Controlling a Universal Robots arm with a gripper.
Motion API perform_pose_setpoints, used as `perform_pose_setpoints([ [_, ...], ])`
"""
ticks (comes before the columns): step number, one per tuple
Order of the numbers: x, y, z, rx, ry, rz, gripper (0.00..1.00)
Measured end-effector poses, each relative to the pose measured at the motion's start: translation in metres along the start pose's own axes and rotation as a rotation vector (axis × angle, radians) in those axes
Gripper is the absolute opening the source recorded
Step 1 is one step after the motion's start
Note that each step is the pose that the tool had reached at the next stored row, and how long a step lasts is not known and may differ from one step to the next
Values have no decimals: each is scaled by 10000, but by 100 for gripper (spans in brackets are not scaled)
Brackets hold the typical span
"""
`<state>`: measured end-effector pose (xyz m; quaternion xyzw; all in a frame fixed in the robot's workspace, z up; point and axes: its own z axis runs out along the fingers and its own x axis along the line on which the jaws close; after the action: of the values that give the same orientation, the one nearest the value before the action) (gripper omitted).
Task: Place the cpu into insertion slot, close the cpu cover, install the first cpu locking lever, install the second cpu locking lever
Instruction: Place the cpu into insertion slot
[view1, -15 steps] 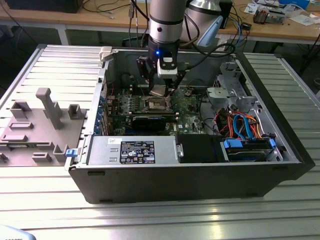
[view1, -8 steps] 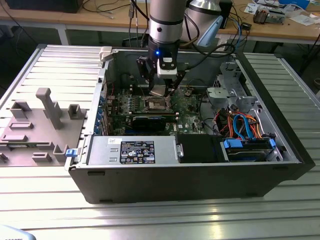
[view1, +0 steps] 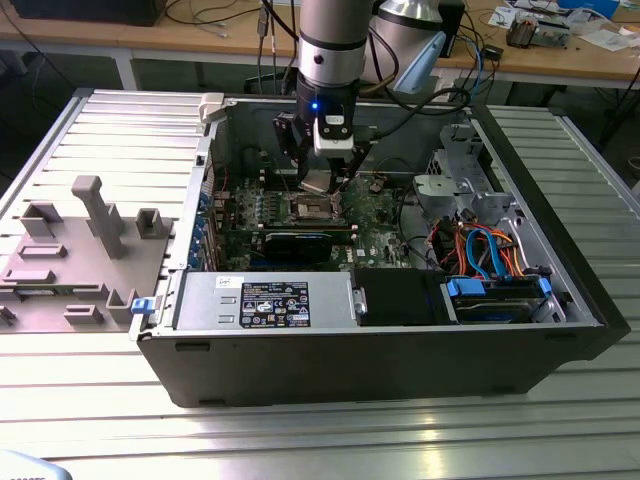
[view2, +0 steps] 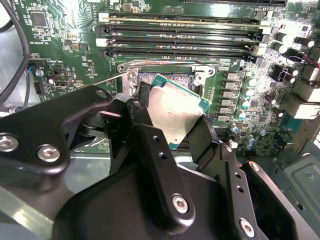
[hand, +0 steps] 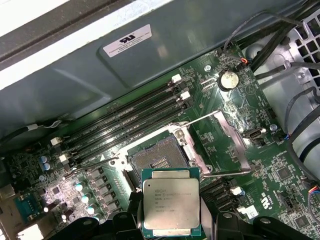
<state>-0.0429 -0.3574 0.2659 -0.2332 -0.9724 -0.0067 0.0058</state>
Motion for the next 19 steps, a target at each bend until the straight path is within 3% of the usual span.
perform_pose_setpoints([
  [19, 0, 0, 7, -2, -2, 184, 55],
])
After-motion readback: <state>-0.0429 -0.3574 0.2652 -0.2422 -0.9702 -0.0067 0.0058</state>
